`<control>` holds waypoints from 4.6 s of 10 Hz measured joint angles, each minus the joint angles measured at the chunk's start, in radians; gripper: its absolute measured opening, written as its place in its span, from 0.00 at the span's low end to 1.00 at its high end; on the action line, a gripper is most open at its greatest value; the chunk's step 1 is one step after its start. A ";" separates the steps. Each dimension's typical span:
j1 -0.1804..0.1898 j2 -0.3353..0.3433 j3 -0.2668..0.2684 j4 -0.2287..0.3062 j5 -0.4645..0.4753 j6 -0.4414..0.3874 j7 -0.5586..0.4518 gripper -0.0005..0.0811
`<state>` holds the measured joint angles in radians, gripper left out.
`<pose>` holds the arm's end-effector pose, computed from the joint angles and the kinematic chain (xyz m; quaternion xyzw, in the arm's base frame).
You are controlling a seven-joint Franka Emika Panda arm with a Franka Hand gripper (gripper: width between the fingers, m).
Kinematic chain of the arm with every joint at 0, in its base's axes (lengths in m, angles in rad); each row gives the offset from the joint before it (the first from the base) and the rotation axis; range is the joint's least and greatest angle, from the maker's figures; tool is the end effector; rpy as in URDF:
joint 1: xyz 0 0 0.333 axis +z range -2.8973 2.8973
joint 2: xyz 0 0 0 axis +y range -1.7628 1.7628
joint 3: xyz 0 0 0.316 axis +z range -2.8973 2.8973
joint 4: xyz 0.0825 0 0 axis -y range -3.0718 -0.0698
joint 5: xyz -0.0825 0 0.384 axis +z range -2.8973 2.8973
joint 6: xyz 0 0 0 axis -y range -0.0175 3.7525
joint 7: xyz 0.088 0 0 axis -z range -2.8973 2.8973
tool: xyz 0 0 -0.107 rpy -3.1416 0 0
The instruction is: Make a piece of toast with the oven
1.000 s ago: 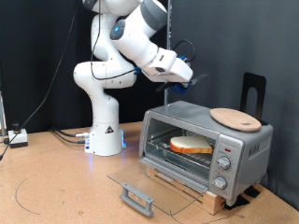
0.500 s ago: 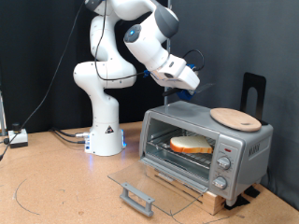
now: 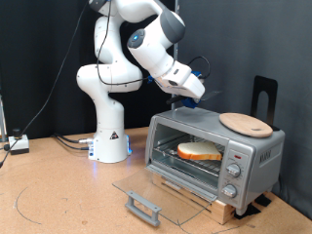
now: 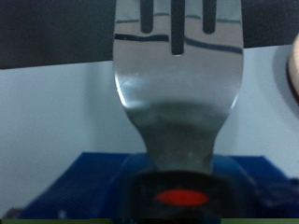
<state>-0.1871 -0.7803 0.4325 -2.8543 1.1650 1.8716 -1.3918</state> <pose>0.2893 0.1269 0.3822 -0.8132 -0.4423 -0.1634 0.3411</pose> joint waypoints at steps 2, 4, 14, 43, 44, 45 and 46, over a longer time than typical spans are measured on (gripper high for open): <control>0.003 0.000 0.017 -0.001 0.002 0.000 -0.001 0.69; 0.003 0.000 0.031 -0.002 0.008 0.002 0.000 0.86; -0.033 -0.110 -0.098 0.020 0.024 -0.054 -0.041 1.00; -0.610 0.451 -0.106 0.298 -0.478 -0.268 0.799 1.00; -0.613 0.451 -0.108 0.282 -0.438 -0.228 0.827 1.00; -0.620 0.453 -0.112 0.264 -0.402 -0.174 0.836 1.00; -0.628 0.463 -0.117 0.246 -0.385 -0.120 0.826 1.00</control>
<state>-0.8155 -0.3175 0.3156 -2.6087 0.7799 1.7514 -0.5661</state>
